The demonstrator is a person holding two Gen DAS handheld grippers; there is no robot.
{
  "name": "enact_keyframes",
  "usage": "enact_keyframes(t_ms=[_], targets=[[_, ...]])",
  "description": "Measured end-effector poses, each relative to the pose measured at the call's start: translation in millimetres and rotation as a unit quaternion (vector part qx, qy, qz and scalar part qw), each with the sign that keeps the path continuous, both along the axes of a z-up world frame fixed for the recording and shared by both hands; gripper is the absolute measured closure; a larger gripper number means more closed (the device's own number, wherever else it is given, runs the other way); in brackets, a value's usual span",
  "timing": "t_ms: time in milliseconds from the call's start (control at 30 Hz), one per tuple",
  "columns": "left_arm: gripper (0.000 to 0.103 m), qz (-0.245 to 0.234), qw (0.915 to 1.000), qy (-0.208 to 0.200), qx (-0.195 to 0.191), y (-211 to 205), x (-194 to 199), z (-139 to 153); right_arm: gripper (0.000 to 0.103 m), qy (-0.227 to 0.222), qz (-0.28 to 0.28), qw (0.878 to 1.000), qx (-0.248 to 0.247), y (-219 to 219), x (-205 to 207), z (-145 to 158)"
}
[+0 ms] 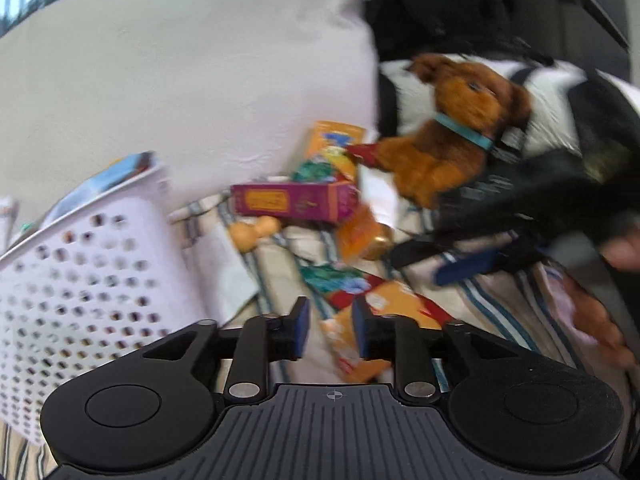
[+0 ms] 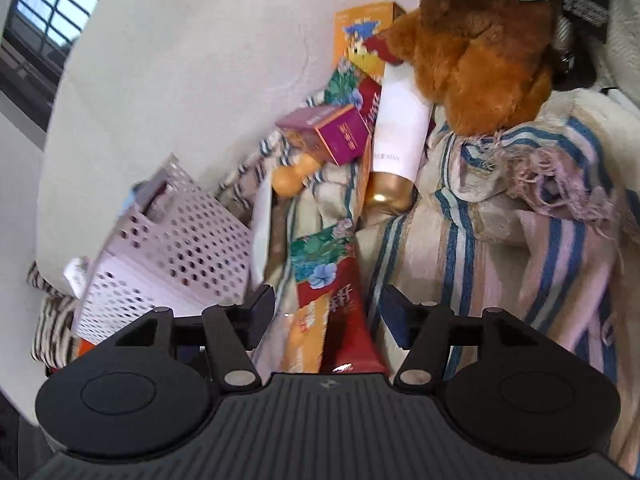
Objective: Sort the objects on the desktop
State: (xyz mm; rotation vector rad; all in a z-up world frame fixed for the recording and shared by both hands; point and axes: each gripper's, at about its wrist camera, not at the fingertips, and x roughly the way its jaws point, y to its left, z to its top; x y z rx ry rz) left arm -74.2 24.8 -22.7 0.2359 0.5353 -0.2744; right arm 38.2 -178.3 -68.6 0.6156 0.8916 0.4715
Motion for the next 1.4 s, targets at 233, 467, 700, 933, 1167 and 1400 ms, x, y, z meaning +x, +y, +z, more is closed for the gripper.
enact_keyframes(t_ms=[233,467,700,933,1167,1400], targets=[[0.038,-0.023,0.9977,-0.014,0.063,-18.6,-2.8,-23.1,0.035,0.055,0.045,0.997,0.036,9.3,26.3,-19.8],[0.028,-0.098,0.9951,0.004,0.012,-1.0,-12.6,-16.7,0.032,0.070,0.071,0.993,0.058,13.6,33.5,-21.7],[0.025,-0.134,0.9868,0.022,0.088,-24.9,1.4,-34.5,0.030,0.071,0.073,0.993,0.052,16.0,34.0,-19.9],[0.025,-0.075,0.9918,0.024,0.101,-27.5,31.2,-47.6,0.036,0.063,0.075,0.994,0.037,19.9,32.2,-19.2],[0.066,-0.025,0.9974,0.053,0.041,-16.0,28.7,-47.4,0.089,0.031,0.062,0.998,0.003,35.4,13.1,-17.7],[0.089,0.008,0.9993,0.018,0.033,-14.1,6.2,-31.5,0.089,-0.008,0.035,0.998,0.048,31.0,-12.1,-0.6]])
